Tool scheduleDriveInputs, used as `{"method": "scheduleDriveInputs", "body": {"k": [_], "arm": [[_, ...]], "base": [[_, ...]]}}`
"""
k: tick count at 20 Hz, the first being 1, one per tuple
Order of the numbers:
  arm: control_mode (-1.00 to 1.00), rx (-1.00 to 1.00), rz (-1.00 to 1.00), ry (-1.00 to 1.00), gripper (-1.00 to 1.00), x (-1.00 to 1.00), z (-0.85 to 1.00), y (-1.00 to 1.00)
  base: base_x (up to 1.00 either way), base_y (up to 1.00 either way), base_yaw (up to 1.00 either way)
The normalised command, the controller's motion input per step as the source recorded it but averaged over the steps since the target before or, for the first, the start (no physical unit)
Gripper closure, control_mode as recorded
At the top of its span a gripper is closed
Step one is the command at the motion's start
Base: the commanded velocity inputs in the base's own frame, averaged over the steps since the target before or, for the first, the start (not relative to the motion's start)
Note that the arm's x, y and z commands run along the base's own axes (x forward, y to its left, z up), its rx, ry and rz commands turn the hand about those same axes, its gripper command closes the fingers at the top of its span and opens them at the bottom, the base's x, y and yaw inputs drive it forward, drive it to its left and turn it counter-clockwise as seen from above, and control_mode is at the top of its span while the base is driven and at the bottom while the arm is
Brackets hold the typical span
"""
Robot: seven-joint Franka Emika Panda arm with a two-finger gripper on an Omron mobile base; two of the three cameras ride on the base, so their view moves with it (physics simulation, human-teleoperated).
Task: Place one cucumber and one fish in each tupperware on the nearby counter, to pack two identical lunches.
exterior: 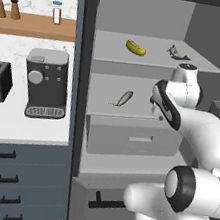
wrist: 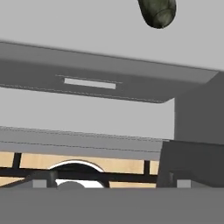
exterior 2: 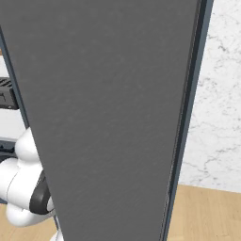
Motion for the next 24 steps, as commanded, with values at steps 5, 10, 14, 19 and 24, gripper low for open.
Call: {"method": "scheduleDriveInputs", "body": {"k": [5, 10, 14, 19, 24], "arm": [[-1.0, -0.07, 0.0, -0.15, -1.0, -0.06, 0.0, 0.0], [-1.0, 0.0, 0.04, -0.02, -1.0, 0.26, 0.0, -0.24], [-1.0, -0.02, 0.11, 0.0, -1.0, 0.39, 0.0, -0.07], [-1.0, -0.06, 0.07, 0.0, -1.0, 0.27, 0.0, -0.03], [-1.0, -0.08, 0.07, 0.01, -1.0, 0.25, -0.11, 0.0]], "base": [[0.0, 0.0, 0.0], [0.0, 0.0, 0.0], [0.0, 0.0, 0.0], [0.0, 0.0, 0.0], [0.0, 0.0, 0.0]]}}
